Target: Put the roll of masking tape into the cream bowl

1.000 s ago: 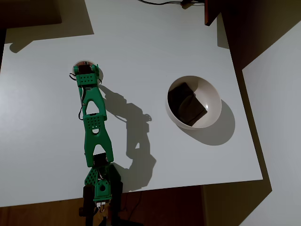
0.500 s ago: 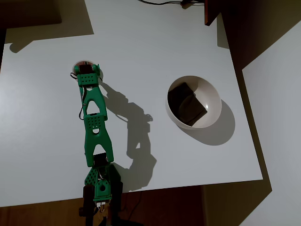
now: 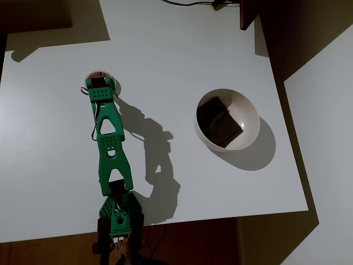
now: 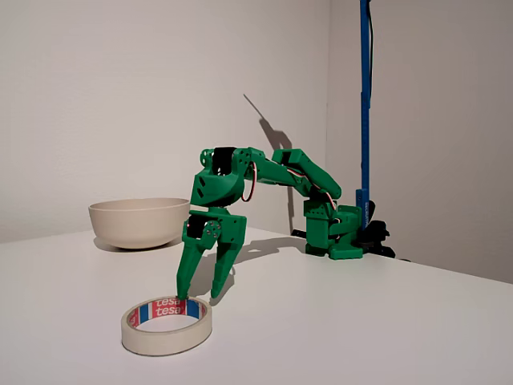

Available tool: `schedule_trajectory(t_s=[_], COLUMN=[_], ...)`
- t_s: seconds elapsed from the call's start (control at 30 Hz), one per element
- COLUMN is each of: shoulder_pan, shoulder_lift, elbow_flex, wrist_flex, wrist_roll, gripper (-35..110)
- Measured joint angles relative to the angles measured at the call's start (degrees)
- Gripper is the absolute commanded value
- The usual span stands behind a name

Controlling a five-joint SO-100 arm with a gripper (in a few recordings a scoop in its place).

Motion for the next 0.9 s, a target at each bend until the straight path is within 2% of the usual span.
schedule_trajectory(t_s=[0.3, 0.43, 0.53, 0.9], shoulder_pan=[-0.35, -0.88, -0.88, -1.23], shoulder_lift=[-3.08, -3.16, -3.16, -3.43], elbow_flex=[-0.44, -0.79, -0.79, -0.88], wrist_flex=[-1.49, -2.11, -2.11, -2.46], wrist_roll=[0.44, 0.44, 0.44, 1.41], gripper=[16, 5, -8, -8])
